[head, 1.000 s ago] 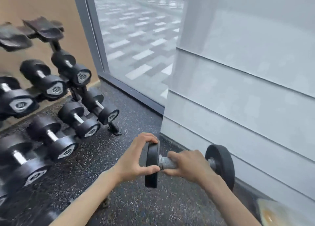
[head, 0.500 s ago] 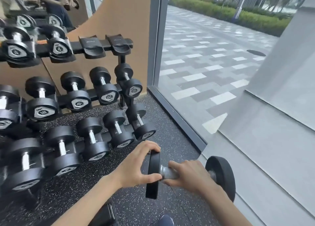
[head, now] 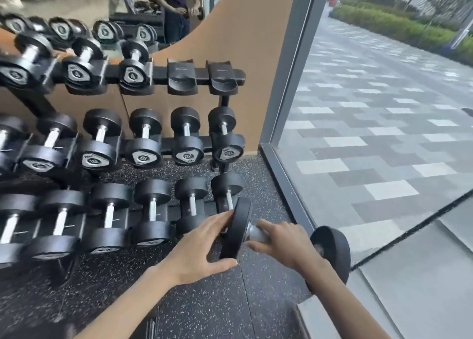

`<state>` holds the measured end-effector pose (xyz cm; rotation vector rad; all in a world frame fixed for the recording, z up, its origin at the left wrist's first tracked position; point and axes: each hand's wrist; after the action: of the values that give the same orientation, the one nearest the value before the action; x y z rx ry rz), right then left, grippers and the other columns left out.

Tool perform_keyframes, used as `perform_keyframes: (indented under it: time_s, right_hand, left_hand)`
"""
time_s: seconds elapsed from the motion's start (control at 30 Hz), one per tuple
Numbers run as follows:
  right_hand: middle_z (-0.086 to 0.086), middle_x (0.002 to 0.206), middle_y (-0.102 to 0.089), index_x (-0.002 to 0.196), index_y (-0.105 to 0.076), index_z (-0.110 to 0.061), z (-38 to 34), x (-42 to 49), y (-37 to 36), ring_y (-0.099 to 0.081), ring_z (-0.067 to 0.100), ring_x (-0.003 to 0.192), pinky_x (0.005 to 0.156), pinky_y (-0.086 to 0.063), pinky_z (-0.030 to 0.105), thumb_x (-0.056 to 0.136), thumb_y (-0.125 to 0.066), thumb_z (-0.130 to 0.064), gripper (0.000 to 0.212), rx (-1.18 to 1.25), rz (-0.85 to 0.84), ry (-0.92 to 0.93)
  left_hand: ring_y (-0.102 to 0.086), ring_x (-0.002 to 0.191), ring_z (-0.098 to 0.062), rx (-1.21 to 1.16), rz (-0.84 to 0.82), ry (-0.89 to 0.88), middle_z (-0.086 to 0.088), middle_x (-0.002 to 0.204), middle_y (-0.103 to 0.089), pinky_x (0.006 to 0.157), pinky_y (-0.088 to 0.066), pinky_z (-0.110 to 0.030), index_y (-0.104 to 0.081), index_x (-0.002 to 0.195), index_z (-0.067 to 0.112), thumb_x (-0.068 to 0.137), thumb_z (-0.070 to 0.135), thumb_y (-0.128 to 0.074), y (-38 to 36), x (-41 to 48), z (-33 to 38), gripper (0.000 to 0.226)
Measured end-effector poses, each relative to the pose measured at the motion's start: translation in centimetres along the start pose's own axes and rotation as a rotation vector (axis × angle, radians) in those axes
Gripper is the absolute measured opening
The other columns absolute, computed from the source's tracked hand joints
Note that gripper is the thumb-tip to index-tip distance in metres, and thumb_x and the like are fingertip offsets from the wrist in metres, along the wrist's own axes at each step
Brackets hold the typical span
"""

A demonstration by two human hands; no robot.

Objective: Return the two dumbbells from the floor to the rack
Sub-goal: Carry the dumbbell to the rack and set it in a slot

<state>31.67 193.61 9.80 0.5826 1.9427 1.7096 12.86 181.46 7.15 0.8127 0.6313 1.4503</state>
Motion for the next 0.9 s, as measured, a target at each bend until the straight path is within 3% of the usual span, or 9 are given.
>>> perform_keyframes:
  time_s: [0.13,0.37,0.53,0.63,0.8,0.9]
  right_hand:
    - [0.004,0.080,-0.067,0.094,-0.045,-0.027,2.2,3.9,0.5,-0.061,0.029,0.078,0.062,-0.041,0.034,0.080,-0.040,-0.073,0.048,0.018,0.013,0.033]
    - [-0.002,0.068,-0.056,0.087,-0.043,-0.021,4.9,12.4,-0.7,-0.061,0.028,0.070,0.061,-0.047,0.034,0.078,-0.038,-0.076,0.055,-0.041,-0.014,0.011]
    - [0.001,0.076,-0.065,0.088,-0.043,-0.026,6.5,19.9,-0.7,-0.061,0.029,0.075,0.061,-0.044,0.033,0.077,-0.040,-0.075,0.050,-0.012,-0.021,-0.046]
    - [0.001,0.072,-0.061,0.082,-0.036,-0.028,7.2,24.2,-0.7,-0.061,0.031,0.074,0.060,-0.042,0.034,0.076,-0.042,-0.075,0.048,0.026,-0.031,-0.082]
    - [0.002,0.070,-0.060,0.086,-0.044,-0.021,9.2,31.0,-0.6,-0.060,0.032,0.070,0.060,-0.048,0.034,0.074,-0.038,-0.078,0.059,0.013,-0.044,-0.126]
    - [0.002,0.071,-0.061,0.087,-0.045,-0.022,10.7,34.9,-0.8,-0.061,0.033,0.071,0.062,-0.050,0.036,0.071,-0.035,-0.081,0.062,0.020,-0.050,-0.127]
  left_hand:
    - [-0.021,0.133,0.006,-0.006,0.033,0.021,0.023,0.144,-0.021,0.110,-0.023,-0.025,-0.007,0.142,0.039,0.071,0.079,-0.044,1.0,3.5,-1.8,0.089]
    - [-0.014,0.122,0.017,0.010,0.015,0.005,0.022,0.136,-0.024,0.104,-0.018,-0.015,-0.020,0.143,0.030,0.071,0.075,-0.041,3.2,9.6,-7.4,0.088]
    - [-0.025,0.124,0.013,-0.141,-0.010,0.029,0.021,0.136,-0.032,0.102,-0.020,-0.010,-0.031,0.141,0.024,0.072,0.068,-0.053,5.3,15.5,-12.7,0.085]
    - [-0.025,0.123,0.015,-0.140,-0.038,0.022,0.023,0.136,-0.031,0.102,-0.020,-0.010,-0.032,0.141,0.026,0.074,0.063,-0.056,7.0,19.0,-16.2,0.080]
    - [-0.023,0.127,0.012,-0.114,-0.072,0.019,0.023,0.138,-0.028,0.104,-0.020,-0.015,-0.026,0.141,0.035,0.077,0.061,-0.051,9.1,24.7,-21.1,0.074]
    - [-0.021,0.127,0.014,-0.114,-0.056,0.023,0.024,0.139,-0.028,0.105,-0.018,-0.012,-0.029,0.142,0.031,0.078,0.060,-0.050,9.7,27.8,-23.6,0.073]
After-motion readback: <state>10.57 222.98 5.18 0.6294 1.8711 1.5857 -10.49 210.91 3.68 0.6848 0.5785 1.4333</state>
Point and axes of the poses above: each hand's wrist, its own x-axis towards the middle knuckle, its own y-axis out of the back of the hand, z = x × y
